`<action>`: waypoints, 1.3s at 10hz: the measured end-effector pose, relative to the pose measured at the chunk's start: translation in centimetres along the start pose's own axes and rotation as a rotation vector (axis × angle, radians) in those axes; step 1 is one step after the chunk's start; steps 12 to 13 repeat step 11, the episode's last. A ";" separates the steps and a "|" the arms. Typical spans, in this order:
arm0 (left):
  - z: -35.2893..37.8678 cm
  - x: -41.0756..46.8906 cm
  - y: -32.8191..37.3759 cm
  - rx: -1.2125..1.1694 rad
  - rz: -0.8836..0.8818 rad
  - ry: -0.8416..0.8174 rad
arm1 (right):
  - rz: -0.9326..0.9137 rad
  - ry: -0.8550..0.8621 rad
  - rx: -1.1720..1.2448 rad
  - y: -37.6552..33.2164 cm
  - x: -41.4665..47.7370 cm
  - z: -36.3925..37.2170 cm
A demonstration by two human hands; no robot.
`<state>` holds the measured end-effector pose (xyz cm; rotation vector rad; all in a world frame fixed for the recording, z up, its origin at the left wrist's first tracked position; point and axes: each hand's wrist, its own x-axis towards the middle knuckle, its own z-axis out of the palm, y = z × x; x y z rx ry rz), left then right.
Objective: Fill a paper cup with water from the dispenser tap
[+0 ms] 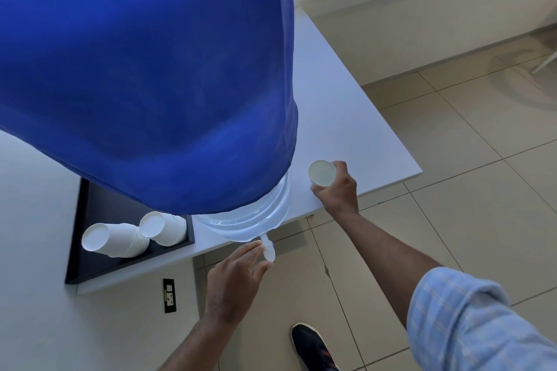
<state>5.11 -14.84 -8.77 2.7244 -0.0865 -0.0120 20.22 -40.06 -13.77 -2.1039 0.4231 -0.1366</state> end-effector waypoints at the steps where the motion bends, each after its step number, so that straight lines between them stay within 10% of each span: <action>1: -0.1 0.0 0.1 0.000 -0.020 -0.009 | 0.015 -0.011 0.010 0.1 0.0 -0.1; 13: -4.7 -1.6 2.2 0.060 0.036 -0.227 | 0.239 -0.482 -0.330 -3.3 -6.1 -6.8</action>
